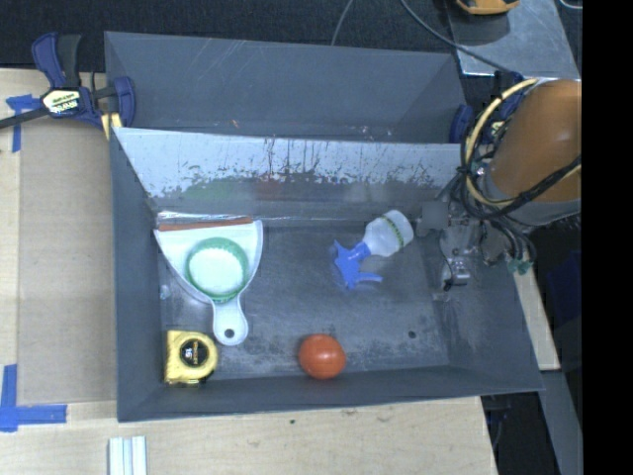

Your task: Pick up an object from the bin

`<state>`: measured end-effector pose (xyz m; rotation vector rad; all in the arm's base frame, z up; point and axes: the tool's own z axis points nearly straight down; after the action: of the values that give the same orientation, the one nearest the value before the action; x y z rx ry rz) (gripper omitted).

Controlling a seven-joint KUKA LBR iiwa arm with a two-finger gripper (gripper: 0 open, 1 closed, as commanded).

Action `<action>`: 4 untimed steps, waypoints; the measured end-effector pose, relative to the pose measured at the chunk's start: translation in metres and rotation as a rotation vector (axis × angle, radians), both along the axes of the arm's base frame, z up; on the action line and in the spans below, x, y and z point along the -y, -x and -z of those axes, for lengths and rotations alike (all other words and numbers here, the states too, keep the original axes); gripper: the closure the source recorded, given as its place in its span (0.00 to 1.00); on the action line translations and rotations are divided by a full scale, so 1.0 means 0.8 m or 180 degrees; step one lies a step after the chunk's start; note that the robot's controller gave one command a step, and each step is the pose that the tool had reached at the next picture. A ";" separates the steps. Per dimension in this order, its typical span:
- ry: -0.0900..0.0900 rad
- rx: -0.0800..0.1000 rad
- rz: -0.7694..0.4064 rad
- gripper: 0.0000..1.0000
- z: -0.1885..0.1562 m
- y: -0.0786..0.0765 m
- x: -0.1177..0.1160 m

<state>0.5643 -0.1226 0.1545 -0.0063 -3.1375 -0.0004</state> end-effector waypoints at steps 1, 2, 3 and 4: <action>0.0004 0.0080 -0.0383 0.00 0.083 -0.052 -0.088; 0.0012 0.0125 -0.0885 0.00 -0.073 -0.079 -0.134; 0.0003 0.0113 -0.0588 0.00 0.031 -0.053 -0.147; -0.0001 0.0106 -0.0387 0.00 0.104 -0.066 -0.169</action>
Offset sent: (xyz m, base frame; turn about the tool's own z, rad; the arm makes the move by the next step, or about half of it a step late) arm 0.0340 0.0685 -0.0721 -0.1172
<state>0.6167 0.0127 0.0714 0.1863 -3.1651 -0.0006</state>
